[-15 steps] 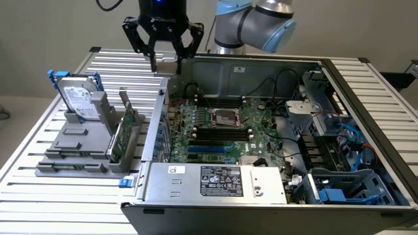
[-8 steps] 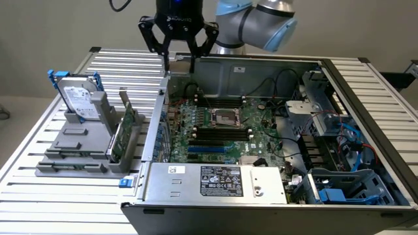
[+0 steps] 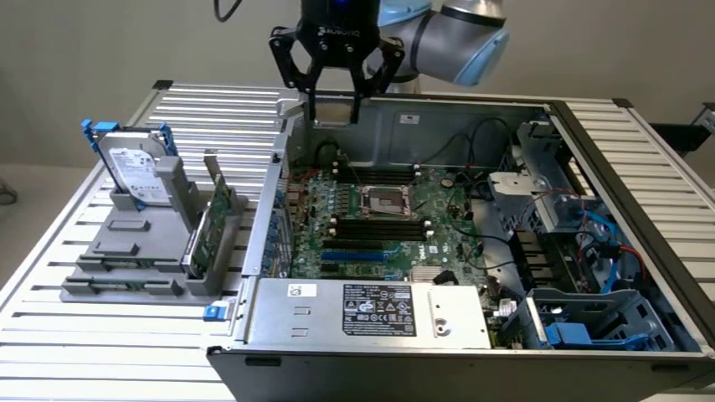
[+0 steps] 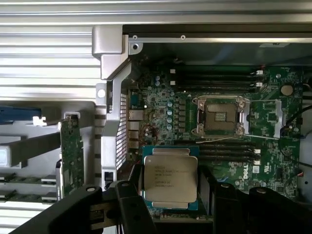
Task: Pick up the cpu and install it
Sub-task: 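Pick up the cpu and move it towards the insertion slot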
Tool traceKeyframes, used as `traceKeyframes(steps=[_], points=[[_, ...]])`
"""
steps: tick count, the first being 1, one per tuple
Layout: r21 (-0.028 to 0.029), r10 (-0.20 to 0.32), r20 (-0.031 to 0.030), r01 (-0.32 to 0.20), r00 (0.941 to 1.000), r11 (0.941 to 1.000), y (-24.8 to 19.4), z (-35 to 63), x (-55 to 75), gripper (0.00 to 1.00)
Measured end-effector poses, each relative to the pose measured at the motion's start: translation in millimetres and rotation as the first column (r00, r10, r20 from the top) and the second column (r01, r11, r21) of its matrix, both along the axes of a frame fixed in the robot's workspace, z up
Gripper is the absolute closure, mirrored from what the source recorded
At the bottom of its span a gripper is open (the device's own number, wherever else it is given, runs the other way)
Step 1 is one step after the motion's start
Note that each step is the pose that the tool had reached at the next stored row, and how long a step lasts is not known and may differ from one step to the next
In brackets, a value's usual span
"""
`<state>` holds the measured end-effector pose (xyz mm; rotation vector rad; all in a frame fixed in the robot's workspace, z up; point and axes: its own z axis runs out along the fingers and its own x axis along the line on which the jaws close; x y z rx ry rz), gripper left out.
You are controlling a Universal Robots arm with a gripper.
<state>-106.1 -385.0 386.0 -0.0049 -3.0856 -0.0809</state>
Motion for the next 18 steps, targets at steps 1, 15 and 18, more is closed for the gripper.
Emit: traceKeyframes(steps=[1, 15, 18], points=[[0.0, 0.0, 0.0, 0.0, 1.0, 1.0, 0.6, 0.0, 4.0, 0.45], [0.0014, 0.0, -0.0012, 0.0, 1.0, 1.0, 9.3, -6.1, 60.1, 0.45], [0.0014, -0.001, -0.0017, 0.001, 1.0, 1.0, 11.5, -11.3, 71.4, 0.45]])
